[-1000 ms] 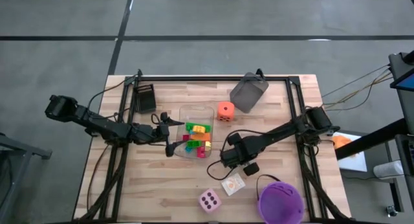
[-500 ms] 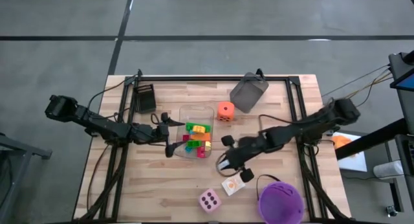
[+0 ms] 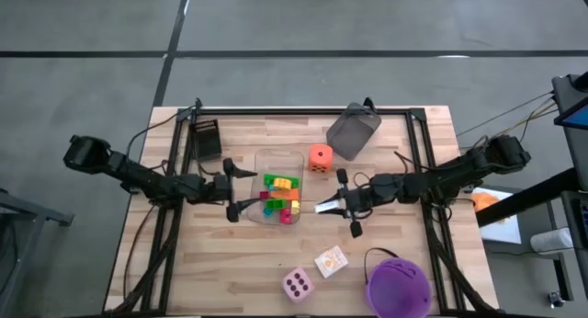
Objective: Pick & Place Toys
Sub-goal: Put the blue deck of cards into the black basket
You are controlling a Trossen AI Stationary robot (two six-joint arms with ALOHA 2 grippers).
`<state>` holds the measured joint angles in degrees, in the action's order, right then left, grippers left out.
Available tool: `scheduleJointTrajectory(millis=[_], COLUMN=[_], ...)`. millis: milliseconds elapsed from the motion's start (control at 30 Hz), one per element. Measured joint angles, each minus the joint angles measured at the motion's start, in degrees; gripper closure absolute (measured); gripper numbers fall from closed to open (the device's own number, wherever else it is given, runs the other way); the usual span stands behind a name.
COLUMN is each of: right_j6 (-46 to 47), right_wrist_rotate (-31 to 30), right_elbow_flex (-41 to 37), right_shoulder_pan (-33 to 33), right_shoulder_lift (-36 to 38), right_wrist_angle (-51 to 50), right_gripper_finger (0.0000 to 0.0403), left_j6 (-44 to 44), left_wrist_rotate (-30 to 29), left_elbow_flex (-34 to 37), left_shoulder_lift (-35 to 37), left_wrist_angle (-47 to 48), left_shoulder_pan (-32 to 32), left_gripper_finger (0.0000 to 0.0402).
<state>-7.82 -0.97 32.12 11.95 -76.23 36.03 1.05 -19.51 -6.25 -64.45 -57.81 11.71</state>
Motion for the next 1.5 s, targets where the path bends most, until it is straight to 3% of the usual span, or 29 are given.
scheduleJointTrajectory(millis=[267,567,700,1033,1333,1500], right_j6=[-0.47,-0.74,-0.74,-0.76,-1.41,-1.38], right_wrist_rotate=[-3.75,-3.66,-0.61,-0.06,0.02,0.47], right_elbow_flex=[0.27,7.92,12.4,23.09,24.37,24.41], right_shoulder_pan=[-2.03,-7.07,-8.97,-11.0,-11.28,-11.28], right_shoulder_lift=[-1.24,-10.01,-15.06,-25.79,-25.58,-24.89], right_wrist_angle=[5.35,7.8,7.79,7.72,7.61,7.67], right_gripper_finger=[0.0344,0.0344,0.0344,0.0344,0.0344,0.0344], left_j6=[-1.7,-1.46,-2.41,-5.83,-6.0,-5.97], left_wrist_rotate=[-1.04,-1.02,-0.79,0.09,0.09,0.09], left_elbow_flex=[5.63,5.64,5.54,-4.22,-5.48,-5.52], left_shoulder_lift=[1.02,2.23,2.47,2.25,1.18,0.24], left_wrist_angle=[-4.33,-3.76,-3.21,11.8,11.94,7.3], left_shoulder_pan=[-2.92,-3.17,-3.19,-3.22,-3.19,-3.19], left_gripper_finger=[0.0025,0.0025,0.0025,0.0025,0.0025,0.0025])
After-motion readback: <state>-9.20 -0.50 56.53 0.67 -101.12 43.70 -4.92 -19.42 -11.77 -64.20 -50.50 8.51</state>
